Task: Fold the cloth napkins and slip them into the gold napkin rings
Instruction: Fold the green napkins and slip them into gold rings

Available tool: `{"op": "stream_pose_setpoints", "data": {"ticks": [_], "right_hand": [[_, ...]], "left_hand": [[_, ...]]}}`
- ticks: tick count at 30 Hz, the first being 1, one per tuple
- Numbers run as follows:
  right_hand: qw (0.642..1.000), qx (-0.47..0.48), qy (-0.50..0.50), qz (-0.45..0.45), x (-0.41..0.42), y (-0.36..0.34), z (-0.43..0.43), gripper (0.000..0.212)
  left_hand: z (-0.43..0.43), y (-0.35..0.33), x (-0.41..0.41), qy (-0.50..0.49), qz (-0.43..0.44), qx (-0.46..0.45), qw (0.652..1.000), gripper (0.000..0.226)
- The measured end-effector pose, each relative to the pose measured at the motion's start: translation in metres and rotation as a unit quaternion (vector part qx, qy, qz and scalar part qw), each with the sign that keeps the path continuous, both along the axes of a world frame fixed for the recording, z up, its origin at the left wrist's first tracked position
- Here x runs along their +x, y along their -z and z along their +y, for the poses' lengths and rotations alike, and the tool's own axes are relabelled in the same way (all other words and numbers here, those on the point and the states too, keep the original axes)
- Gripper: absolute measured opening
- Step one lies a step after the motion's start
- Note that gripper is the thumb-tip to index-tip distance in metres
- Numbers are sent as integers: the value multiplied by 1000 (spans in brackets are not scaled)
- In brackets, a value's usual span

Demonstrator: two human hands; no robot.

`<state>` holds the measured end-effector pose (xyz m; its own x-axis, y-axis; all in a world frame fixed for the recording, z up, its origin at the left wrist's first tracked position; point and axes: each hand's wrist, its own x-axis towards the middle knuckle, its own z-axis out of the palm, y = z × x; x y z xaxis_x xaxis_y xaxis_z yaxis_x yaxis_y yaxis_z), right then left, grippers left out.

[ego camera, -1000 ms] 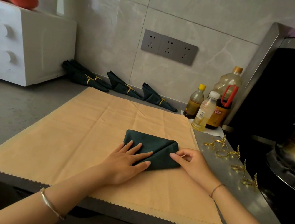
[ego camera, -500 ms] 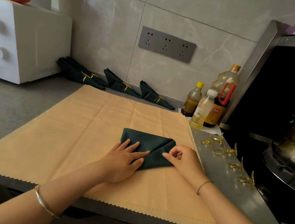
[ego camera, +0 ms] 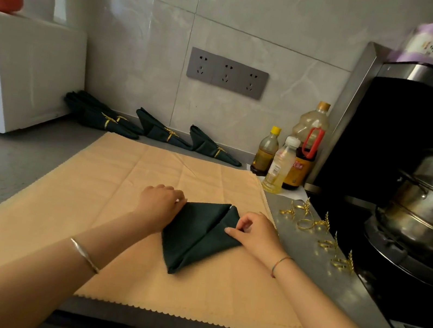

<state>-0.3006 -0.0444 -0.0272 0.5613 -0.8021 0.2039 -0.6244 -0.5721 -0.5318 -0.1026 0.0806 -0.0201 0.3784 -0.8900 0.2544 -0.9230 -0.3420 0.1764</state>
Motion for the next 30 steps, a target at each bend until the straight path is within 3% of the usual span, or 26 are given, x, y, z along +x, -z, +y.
{"op": "stream_pose_setpoints", "data": {"ticks": [6,10,12,15,17,21,30], "right_hand": [[999,4,34,40,4,-9,-3,29],[998,26,46,41,8,-5,-6,27],[998,35,47,39,9,-2,-8,29],[998,31,47,24,8,4,-4,34],[999,2,48,12,8,10,1,35],[998,-36,47,-11,8,13,9,36],[997,-56,-26,-48,-3,10,13,20]], "left_hand": [[18,-15,-18,-50,67,31,996,39],[29,-17,-45,-20,241,39,969,54],[33,-18,-59,9,194,61,979,63],[30,-18,-70,34,-3,27,999,63],[22,-19,-70,79,-40,-1,996,55],[1,-8,-65,179,-36,65,981,53],[-12,13,-64,177,13,137,975,53]]}}
